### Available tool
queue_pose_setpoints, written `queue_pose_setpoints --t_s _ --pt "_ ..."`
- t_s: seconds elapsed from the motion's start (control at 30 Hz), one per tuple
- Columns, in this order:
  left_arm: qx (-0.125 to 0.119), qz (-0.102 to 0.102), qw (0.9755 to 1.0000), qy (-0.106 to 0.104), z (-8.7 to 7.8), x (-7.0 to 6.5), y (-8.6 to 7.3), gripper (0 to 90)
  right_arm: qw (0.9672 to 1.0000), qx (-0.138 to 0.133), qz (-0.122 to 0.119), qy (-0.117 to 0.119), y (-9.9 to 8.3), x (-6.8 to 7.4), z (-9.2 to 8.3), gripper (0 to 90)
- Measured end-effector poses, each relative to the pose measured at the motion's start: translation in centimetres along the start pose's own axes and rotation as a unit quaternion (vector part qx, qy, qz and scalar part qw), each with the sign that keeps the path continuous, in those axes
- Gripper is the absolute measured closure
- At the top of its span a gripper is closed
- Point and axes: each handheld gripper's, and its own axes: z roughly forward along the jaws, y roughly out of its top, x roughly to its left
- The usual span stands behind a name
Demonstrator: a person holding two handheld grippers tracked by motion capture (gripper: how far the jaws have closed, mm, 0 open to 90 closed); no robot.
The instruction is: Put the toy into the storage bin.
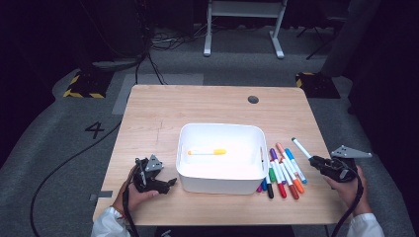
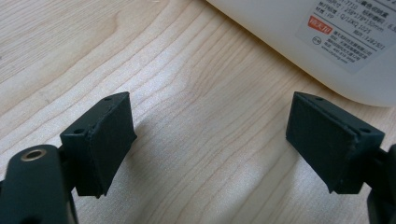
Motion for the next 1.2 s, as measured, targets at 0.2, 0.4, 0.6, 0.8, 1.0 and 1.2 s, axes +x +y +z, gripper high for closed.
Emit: queue_pose_setpoints --t_s 0.2,0.4,0.6,0.8,1.0,1.2 --pt "0.001 0.001 1.0000 -0.001 0.0 0.0 0.0 15.4 0.9989 -0.032 -0.020 0.026 2.7 1.4 -1.4 75.3" --pt "0.001 0.001 1.0000 -0.001 0.0 0.0 0.0 15.5 0.9953 -0.056 -0.055 0.055 5.7 3.5 -2.6 75.3" --pt "0.000 0.001 1.0000 0.000 0.0 0.0 0.0 15.4 0.9899 -0.073 -0.085 0.086 8.6 5.4 -3.5 75.3" --pt "0.000 0.000 1.0000 -0.001 0.0 0.0 0.0 15.4 0.9849 -0.075 -0.115 0.105 10.8 7.2 -3.5 75.3" --pt "0.001 0.001 1.0000 -0.001 0.0 0.0 0.0 15.5 0.9787 -0.076 -0.146 0.123 12.6 9.4 -3.4 75.3" --pt "0.001 0.001 1.0000 -0.001 0.0 0.0 0.0 15.4 0.9723 -0.072 -0.162 0.153 14.2 11.8 -2.5 75.3"
